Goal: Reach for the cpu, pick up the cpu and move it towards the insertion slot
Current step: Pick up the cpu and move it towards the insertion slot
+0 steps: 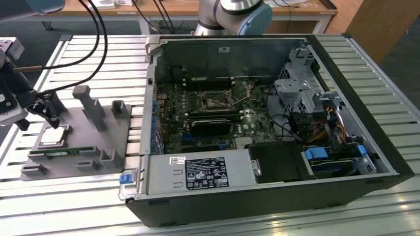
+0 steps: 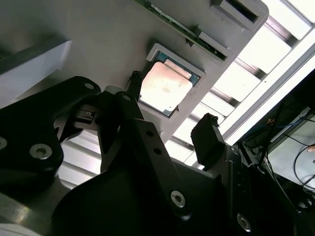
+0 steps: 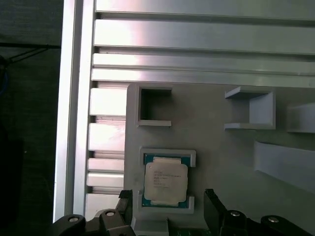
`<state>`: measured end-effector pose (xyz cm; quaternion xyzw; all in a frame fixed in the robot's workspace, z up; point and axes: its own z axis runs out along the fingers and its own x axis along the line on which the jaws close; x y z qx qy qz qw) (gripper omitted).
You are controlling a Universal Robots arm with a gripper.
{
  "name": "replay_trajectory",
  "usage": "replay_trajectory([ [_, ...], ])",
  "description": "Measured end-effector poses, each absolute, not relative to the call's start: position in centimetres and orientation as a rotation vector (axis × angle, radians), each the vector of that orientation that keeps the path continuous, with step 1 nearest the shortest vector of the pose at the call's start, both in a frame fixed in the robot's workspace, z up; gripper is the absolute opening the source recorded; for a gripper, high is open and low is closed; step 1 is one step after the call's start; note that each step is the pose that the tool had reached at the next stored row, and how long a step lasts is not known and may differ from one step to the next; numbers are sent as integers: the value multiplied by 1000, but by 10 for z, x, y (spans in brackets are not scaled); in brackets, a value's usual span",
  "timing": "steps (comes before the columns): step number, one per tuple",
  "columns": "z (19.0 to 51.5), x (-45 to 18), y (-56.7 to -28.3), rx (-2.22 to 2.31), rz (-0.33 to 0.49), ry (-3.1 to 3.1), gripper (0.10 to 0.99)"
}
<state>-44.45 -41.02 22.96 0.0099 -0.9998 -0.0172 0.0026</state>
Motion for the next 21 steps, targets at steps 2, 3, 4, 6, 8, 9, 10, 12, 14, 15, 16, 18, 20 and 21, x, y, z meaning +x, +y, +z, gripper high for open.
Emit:
replay_trajectory([
  [2,228,-445,-411,31,-54,-3136,678],
  [3,227,-445,-411,31,-54,-3136,678],
  [4,226,-445,-411,31,-54,-3136,678],
  [6,225,-445,-412,31,-54,-3136,678],
  [8,224,-445,-412,31,-54,-3136,678],
  [9,223,-445,-412,31,-54,-3136,678],
  [10,223,-445,-412,31,-54,-3136,678],
  [12,222,-444,-412,31,-54,-3136,678],
  [14,220,-444,-412,31,-54,-3136,678],
  [15,219,-444,-412,31,-54,-3136,678],
  [16,219,-444,-412,31,-54,-3136,678],
  [18,218,-444,-412,31,-54,-3136,678],
  [20,217,-444,-412,31,-54,-3136,678],
  [21,217,-444,-412,32,-54,-3136,678],
])
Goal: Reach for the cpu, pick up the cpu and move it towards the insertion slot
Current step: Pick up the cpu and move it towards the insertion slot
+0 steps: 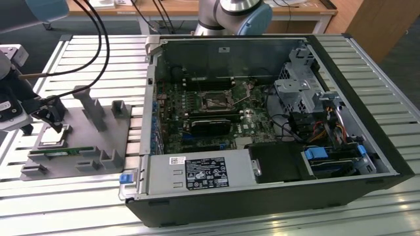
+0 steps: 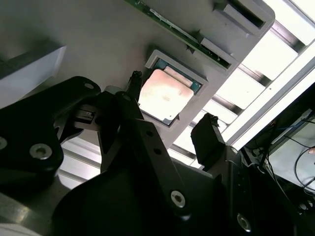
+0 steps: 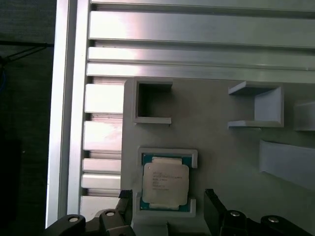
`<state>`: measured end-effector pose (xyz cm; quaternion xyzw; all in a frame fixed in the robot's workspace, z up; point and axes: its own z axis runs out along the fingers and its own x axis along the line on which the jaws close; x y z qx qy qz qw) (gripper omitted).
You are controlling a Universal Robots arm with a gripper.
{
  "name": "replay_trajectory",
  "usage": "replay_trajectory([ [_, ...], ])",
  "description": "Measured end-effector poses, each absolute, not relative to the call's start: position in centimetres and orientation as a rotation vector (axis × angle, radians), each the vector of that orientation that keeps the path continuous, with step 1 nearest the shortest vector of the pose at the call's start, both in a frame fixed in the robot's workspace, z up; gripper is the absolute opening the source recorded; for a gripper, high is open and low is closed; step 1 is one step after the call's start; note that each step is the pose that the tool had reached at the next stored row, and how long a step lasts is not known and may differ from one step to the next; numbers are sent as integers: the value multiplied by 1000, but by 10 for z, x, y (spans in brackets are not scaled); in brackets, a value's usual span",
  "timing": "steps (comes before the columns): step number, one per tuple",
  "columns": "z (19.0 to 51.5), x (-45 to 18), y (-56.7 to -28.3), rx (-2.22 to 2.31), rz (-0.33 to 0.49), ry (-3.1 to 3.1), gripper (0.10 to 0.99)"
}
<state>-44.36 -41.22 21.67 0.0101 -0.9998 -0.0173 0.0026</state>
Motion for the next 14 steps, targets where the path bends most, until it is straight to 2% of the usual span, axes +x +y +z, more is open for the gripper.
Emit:
replay_trajectory([
  [14,202,-442,-412,37,-54,-3136,678],
])
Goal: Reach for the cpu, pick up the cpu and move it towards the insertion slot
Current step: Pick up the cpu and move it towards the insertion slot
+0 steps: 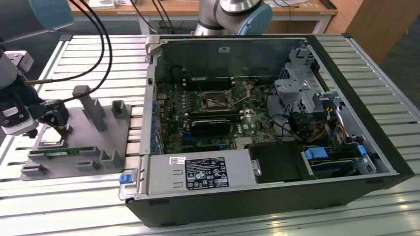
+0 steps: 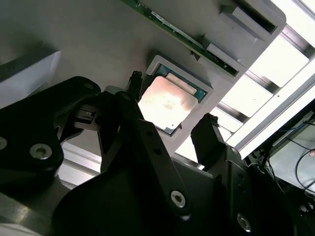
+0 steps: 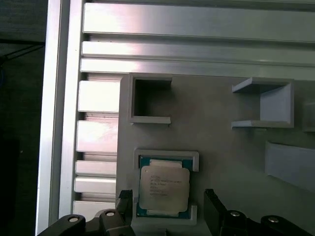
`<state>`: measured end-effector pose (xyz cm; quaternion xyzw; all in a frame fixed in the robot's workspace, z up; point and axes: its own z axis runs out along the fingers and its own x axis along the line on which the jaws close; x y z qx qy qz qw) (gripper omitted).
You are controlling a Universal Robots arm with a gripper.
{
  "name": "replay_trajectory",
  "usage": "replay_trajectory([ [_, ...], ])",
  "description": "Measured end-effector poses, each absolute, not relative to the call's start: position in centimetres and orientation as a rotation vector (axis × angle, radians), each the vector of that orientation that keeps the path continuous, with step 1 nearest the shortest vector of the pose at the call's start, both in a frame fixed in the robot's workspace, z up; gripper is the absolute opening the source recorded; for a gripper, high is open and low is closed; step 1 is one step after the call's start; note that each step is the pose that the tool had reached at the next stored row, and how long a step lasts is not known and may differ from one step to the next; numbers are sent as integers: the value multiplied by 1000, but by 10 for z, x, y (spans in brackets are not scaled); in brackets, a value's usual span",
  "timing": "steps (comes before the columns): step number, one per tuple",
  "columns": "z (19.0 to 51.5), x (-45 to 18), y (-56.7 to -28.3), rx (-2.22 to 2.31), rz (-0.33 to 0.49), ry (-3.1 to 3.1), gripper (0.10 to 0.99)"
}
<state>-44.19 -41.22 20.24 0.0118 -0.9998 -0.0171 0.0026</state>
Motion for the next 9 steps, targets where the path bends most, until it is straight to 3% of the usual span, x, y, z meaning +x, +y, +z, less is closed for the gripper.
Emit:
replay_trajectory([
  [9,195,-441,-412,38,-53,-3136,678],
])
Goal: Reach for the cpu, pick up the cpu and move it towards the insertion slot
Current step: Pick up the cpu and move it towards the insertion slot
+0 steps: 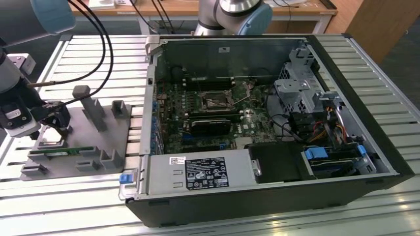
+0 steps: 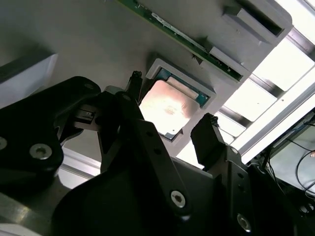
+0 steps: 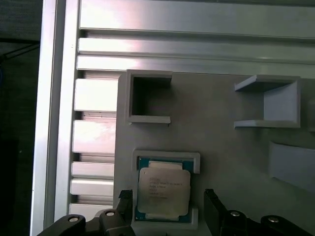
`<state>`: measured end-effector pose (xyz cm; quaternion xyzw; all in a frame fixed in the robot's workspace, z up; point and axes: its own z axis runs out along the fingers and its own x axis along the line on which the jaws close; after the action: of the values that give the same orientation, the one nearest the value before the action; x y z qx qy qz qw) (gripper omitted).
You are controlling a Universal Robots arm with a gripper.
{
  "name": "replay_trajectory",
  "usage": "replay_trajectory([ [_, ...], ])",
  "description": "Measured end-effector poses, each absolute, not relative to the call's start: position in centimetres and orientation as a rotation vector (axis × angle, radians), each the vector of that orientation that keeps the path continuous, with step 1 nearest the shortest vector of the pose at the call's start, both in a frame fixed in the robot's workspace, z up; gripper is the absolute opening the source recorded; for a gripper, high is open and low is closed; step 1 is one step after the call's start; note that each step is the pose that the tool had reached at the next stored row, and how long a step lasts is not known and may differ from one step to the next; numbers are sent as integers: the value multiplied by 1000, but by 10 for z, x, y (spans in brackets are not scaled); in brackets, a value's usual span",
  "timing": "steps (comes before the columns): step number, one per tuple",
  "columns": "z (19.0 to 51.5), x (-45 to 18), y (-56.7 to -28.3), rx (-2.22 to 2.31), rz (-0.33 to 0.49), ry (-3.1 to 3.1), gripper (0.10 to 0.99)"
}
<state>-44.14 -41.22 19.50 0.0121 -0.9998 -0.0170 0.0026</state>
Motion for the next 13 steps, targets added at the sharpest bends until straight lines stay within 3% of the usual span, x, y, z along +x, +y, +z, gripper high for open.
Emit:
replay_trajectory([
  [13,188,-442,-410,38,-57,-3135,678],
])
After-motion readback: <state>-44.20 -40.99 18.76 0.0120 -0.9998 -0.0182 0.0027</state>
